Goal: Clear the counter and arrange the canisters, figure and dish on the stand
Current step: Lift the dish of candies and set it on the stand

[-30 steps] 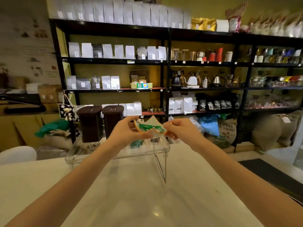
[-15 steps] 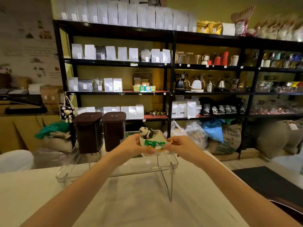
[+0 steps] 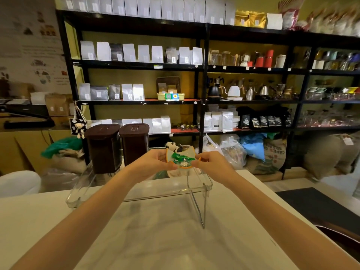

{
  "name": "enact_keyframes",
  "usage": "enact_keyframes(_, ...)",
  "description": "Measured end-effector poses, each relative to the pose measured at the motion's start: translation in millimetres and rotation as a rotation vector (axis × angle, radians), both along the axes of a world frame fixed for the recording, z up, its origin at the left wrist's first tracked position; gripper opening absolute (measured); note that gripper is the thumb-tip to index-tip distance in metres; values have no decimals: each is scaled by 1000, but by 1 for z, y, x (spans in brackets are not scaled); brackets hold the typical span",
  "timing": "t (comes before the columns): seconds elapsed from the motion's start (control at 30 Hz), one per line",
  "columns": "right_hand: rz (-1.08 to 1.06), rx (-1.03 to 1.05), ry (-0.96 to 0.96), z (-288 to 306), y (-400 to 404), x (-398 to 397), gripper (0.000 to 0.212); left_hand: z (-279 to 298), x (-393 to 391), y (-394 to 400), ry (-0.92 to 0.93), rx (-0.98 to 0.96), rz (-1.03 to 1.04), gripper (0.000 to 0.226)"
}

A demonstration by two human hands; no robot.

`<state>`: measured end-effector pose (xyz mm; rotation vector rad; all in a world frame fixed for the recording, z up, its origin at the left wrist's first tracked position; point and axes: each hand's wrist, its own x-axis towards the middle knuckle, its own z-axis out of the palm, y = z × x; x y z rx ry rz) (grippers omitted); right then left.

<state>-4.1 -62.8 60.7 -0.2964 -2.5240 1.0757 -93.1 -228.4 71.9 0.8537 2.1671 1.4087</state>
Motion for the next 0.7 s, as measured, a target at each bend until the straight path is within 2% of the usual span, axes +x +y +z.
enact_keyframes(0.2,-42,-62,39,-3,-2,-5,42,-1,3,4,3,-6,16,38)
enact_keyframes(0.43,-60,21,52,-3,-4,-1,38,1,5,6,117,-95,60,39)
enact_keyframes(0.57,-54,142,80,-2,-6,9,40,3,7,7,409,-287,78,40)
enact_keyframes(0.7,-9,354,19,2,-9,32,50,4,13,5,661,-464,95,40)
